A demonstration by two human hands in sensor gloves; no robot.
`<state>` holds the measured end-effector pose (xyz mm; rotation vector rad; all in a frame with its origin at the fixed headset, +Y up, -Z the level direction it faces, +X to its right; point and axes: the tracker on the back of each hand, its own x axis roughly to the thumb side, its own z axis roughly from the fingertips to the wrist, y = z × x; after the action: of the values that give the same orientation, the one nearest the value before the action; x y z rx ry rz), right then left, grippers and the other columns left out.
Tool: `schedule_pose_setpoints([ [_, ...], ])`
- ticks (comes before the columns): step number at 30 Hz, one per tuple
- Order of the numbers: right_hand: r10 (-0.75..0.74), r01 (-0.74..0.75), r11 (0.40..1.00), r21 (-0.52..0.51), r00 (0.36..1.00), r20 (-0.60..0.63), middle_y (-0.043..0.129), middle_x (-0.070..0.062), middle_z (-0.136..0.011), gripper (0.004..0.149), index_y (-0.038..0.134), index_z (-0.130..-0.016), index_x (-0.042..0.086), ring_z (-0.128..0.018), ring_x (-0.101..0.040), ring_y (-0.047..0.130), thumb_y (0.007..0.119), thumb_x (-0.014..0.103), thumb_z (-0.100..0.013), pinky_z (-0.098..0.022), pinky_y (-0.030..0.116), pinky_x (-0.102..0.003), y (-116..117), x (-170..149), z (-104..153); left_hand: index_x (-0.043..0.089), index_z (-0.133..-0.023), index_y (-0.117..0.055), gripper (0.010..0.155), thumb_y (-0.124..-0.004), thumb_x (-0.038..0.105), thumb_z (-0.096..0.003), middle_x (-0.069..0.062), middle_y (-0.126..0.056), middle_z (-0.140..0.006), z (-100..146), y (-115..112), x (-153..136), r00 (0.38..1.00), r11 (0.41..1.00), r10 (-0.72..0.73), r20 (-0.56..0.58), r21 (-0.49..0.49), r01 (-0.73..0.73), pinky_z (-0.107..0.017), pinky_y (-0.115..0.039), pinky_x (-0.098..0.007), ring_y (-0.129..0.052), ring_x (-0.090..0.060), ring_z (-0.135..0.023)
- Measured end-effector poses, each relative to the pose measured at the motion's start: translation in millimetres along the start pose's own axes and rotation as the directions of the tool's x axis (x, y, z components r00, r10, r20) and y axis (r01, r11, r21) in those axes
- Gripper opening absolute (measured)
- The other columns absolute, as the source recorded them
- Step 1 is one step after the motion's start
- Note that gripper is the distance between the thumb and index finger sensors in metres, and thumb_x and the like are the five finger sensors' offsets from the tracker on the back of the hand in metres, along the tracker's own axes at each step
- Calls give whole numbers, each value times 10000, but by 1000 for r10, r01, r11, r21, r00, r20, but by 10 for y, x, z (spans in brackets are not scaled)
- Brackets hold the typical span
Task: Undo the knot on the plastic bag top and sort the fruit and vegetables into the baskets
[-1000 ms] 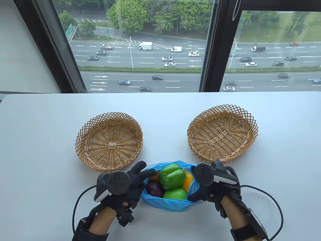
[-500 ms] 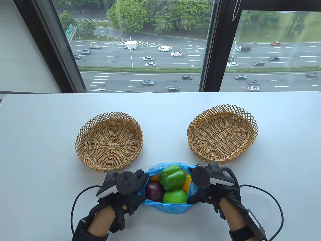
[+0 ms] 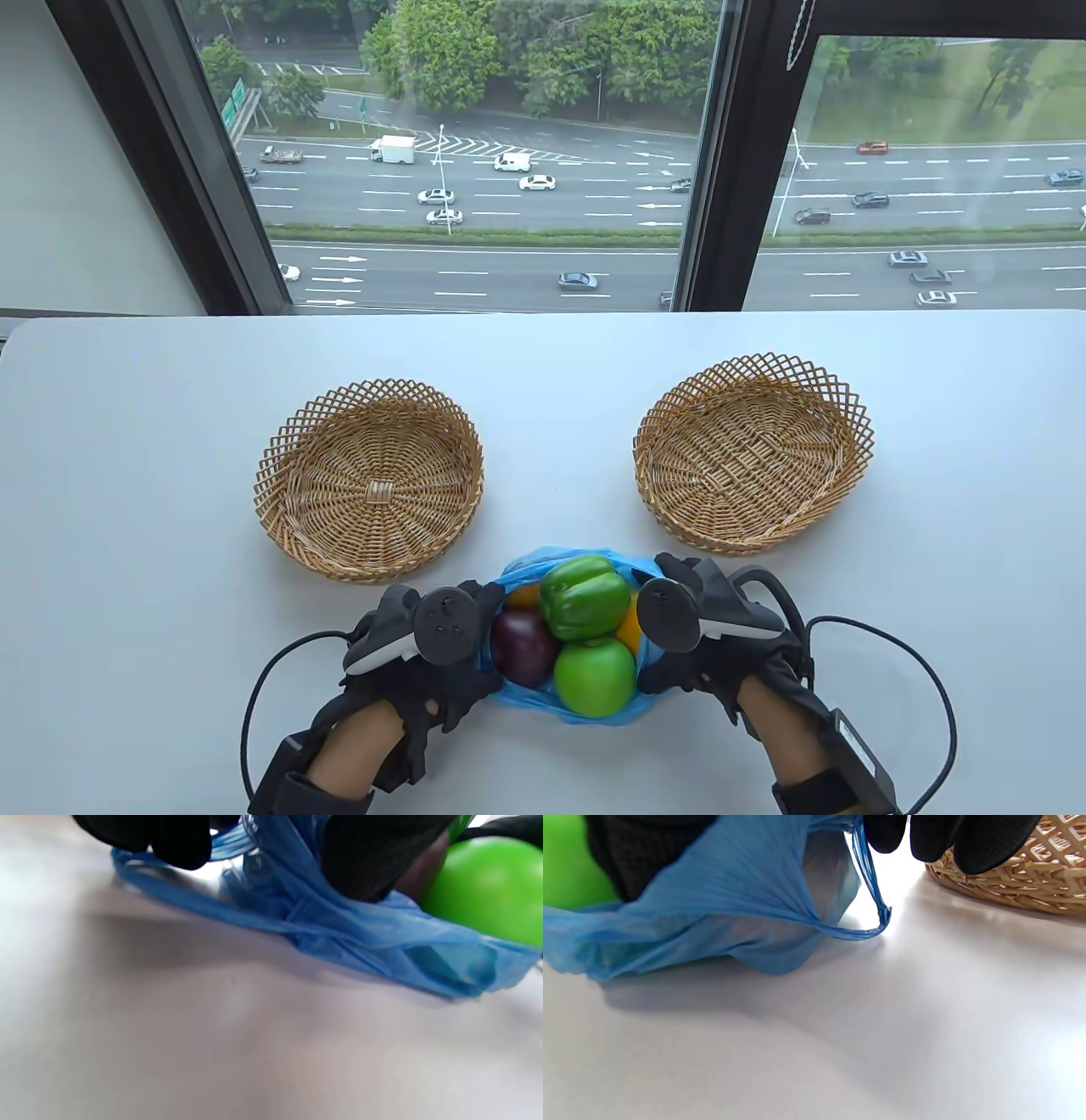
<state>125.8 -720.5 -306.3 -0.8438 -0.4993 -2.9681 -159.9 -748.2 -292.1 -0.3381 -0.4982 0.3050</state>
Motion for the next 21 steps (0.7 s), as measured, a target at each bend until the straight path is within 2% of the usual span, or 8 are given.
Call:
schedule_pose_setpoints([
  [3,-71,70,995,-64,997,-3,384,-358,-1156,1046,431,-1164,-25,-982,-650,523,912,561,-443,-636,605,-703,-114,-60,95,141,-1132,-391,887,-852,458,-443,-215,-394,-1179,65,147,22,1000,994,5,24,109,-8,-654,-598,-651,-617,-470,-983],
  [5,-98,98,988,-119,995,8,446,-339,-1147,965,508,-1148,6,-977,-623,577,925,525,-450,-629,635,-686,-200,-83,163,172,-1114,-533,801,-862,450,-438,-203,-439,-1178,118,222,24,998,984,31,48,174,-39,-648,-611,-649,-641,-466,-976],
  [8,-121,122,970,-211,992,17,543,-295,-1128,822,629,-1098,54,-956,-580,668,950,458,-458,-616,674,-662,-313,-83,261,190,-1098,-589,761,-854,461,-439,-184,-500,-1170,171,296,17,997,967,38,66,248,-54,-638,-636,-641,-685,-453,-957],
  [11,-123,124,946,-299,992,24,672,-228,-1082,676,757,-1005,107,-904,-515,787,943,469,-466,-591,730,-618,-415,-65,358,198,-1092,-606,751,-851,472,-437,-172,-535,-1161,201,334,22,995,950,46,85,303,-70,-632,-653,-631,-712,-445,-943],
  [14,-182,183,900,-395,982,41,752,-200,-1030,582,791,-959,138,-841,-478,856,852,520,-524,-555,758,-597,-492,-68,447,198,-1084,-619,742,-852,473,-436,-158,-567,-1149,218,350,36,992,929,48,115,361,-86,-632,-664,-621,-734,-437,-929],
  [17,-229,194,839,-508,973,-5,775,-201,-1005,578,784,-964,120,-816,-478,863,817,518,-546,-542,752,-600,-542,-103,514,200,-1079,-637,720,-831,479,-444,-114,-591,-1150,204,319,62,987,915,39,157,391,-98,-646,-641,-630,-696,-426,-960],
  [19,-216,178,846,-503,976,-19,743,-206,-1035,657,738,-1030,85,-845,-485,840,816,521,-545,-551,747,-604,-526,-149,496,210,-1081,-642,708,-825,474,-450,-84,-592,-1163,175,278,80,984,925,36,175,367,-100,-671,-594,-640,-623,-414,-1006],
  [21,-222,182,874,-451,974,-38,741,-214,-1039,649,750,-1028,67,-854,-489,833,821,501,-550,-548,747,-607,-455,-194,429,211,-1095,-614,732,-823,482,-449,-62,-570,-1179,135,228,92,986,944,25,167,321,-79,-693,-544,-646,-549,-405,-1041],
])
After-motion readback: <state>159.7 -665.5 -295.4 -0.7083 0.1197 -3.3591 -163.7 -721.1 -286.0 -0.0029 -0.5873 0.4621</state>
